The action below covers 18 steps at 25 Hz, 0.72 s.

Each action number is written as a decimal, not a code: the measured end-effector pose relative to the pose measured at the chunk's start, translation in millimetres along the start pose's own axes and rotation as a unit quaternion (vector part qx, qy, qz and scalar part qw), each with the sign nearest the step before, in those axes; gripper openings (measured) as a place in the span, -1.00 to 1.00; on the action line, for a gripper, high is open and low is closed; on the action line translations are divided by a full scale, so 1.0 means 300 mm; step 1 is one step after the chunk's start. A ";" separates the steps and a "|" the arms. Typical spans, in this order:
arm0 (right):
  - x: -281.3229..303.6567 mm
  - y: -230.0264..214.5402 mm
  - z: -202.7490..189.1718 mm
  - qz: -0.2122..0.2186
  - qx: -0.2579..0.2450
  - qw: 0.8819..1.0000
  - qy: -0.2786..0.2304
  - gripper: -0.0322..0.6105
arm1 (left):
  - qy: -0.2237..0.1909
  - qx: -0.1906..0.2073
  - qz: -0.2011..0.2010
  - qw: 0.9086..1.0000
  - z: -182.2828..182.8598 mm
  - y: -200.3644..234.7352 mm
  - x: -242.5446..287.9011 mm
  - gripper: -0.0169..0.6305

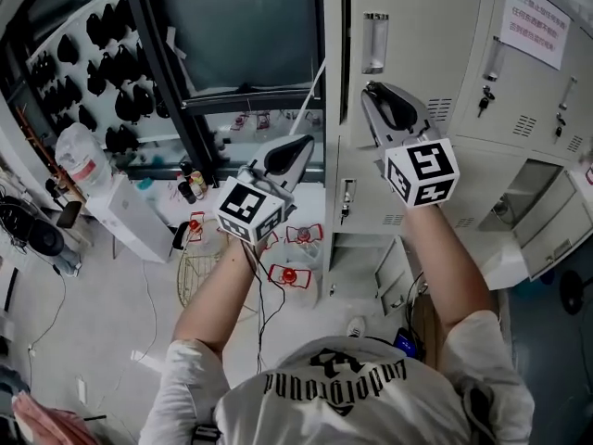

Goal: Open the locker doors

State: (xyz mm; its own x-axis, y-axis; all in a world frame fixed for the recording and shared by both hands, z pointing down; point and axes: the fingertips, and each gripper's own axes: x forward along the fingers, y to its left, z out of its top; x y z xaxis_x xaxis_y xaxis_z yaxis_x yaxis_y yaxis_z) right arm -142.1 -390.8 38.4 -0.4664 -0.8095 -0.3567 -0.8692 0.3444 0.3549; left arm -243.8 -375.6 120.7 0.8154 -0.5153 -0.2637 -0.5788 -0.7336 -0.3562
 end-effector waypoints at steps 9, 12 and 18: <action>-0.281 -0.043 0.091 -0.003 0.018 1.000 0.006 -0.58 | -0.015 -0.019 -0.037 0.999 0.014 -0.135 0.081 -0.92; -0.372 -0.079 0.112 -0.002 0.019 1.000 0.006 -0.57 | -0.017 -0.023 -0.047 0.998 0.013 -0.191 0.135 -0.92; -0.552 -0.186 0.142 0.022 0.048 0.999 -0.007 -0.53 | -0.025 -0.025 -0.067 0.997 0.046 -0.347 0.265 -0.92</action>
State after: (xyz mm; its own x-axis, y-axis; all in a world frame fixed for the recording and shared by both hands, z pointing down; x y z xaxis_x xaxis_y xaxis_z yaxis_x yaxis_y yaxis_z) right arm -23.6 -255.7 40.7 -0.5054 -0.7867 -0.3544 -0.8596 0.4234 0.2860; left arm -118.8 -334.2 124.5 0.8829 -0.3895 -0.2624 -0.4629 -0.8158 -0.3468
